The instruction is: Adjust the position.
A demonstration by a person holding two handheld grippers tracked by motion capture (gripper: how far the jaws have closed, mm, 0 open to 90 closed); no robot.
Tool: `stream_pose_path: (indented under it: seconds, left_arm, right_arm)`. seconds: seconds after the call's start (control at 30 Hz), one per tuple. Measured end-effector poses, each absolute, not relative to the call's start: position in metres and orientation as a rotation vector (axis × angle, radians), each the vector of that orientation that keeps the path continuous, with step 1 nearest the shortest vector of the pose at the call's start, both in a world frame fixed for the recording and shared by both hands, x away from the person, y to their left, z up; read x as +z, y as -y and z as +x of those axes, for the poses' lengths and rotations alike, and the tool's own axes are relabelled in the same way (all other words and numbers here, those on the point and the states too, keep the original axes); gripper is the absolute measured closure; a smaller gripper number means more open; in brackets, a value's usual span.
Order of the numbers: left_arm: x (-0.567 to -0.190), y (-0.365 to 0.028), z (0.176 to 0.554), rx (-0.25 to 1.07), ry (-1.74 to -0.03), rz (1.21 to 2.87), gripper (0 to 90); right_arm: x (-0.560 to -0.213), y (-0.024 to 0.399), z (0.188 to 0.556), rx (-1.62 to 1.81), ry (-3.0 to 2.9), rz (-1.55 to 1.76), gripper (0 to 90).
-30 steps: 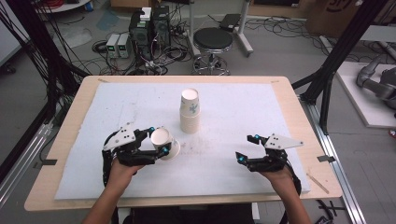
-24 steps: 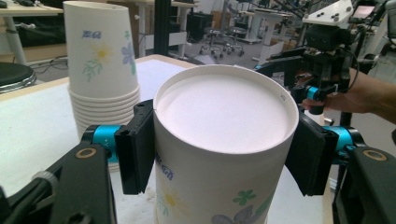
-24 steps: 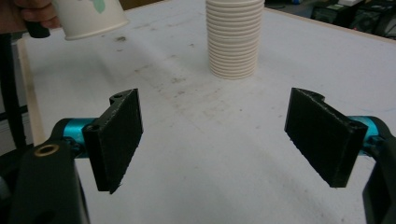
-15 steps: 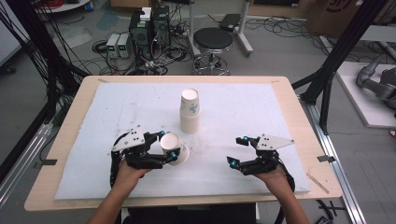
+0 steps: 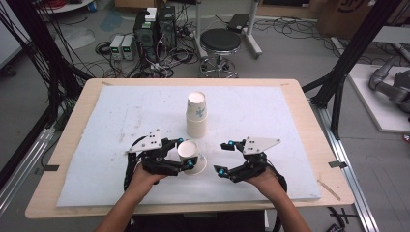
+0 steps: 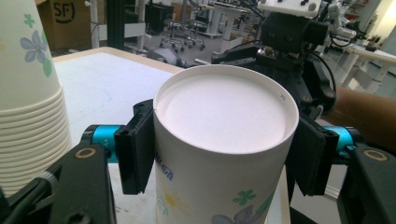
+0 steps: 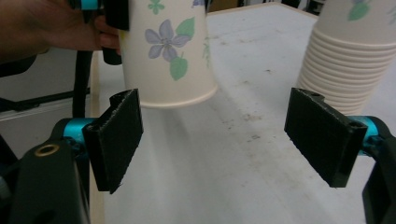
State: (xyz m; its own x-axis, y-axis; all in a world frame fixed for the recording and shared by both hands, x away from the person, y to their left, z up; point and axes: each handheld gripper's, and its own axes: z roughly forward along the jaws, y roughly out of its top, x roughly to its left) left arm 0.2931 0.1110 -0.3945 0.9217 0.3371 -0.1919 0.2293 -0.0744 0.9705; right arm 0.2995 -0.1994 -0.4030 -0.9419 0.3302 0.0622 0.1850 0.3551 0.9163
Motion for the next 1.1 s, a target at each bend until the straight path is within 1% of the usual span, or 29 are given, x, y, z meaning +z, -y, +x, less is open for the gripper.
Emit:
stream_pose_path:
  seconds: [0.43,1.1]
  left_arm:
    - [-0.394,-0.096,0.288,0.063,-0.361,1.686,33.5]
    - [-0.396,-0.087,0.286,0.042,-0.327,1.677,33.5]
  right_arm:
    - [-0.408,0.181,0.292,1.663,-2.541,0.388,19.9]
    - [-0.414,0.170,0.292,1.696,-2.586,0.357,20.5]
